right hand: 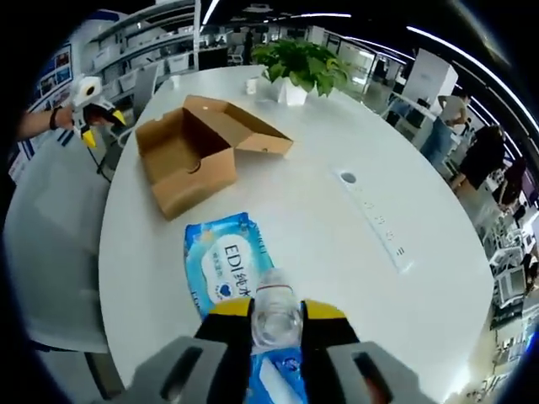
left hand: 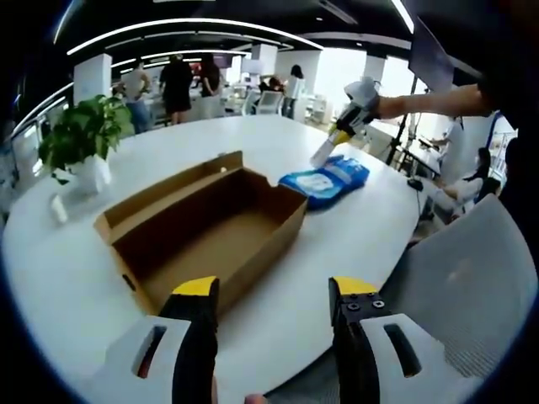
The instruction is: Operate the shoe box by opening the lid, removing the specified soft item, and placing it in the target area until the item is outside and the box remains undamaged.
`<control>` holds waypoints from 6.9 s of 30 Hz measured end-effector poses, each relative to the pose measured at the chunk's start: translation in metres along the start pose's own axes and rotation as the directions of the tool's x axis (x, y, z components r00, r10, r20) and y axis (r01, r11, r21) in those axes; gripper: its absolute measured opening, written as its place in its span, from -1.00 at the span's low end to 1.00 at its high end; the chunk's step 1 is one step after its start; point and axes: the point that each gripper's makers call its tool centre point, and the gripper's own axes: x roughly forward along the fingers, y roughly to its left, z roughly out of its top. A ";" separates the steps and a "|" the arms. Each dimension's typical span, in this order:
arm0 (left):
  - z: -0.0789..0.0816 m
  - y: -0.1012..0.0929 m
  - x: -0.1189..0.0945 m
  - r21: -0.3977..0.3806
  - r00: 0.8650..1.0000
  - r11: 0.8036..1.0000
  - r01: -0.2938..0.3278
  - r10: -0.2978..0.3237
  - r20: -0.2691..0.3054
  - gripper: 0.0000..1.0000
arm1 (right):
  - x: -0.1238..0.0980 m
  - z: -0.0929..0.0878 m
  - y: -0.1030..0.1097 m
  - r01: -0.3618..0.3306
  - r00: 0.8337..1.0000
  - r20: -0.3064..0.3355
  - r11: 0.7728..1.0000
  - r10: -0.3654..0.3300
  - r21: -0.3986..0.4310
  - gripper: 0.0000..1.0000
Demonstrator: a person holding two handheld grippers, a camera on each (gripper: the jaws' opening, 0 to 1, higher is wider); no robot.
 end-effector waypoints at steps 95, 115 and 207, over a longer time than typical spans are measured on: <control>-0.011 0.001 -0.003 -0.053 0.999 0.998 -0.033 0.034 0.005 0.05 | 0.067 -0.002 -0.035 -0.182 0.928 -0.366 0.939 0.066 -0.292 -0.62; -0.013 0.000 -0.002 -0.057 1.000 0.998 -0.026 0.026 -0.002 0.03 | 0.060 -0.007 -0.027 -0.186 0.923 -0.379 0.936 0.063 -0.298 -0.58; 0.014 0.036 -0.013 -0.111 0.991 0.992 0.056 -0.041 0.129 0.04 | -0.031 0.099 0.094 -0.036 0.876 0.458 0.928 -0.149 0.371 0.14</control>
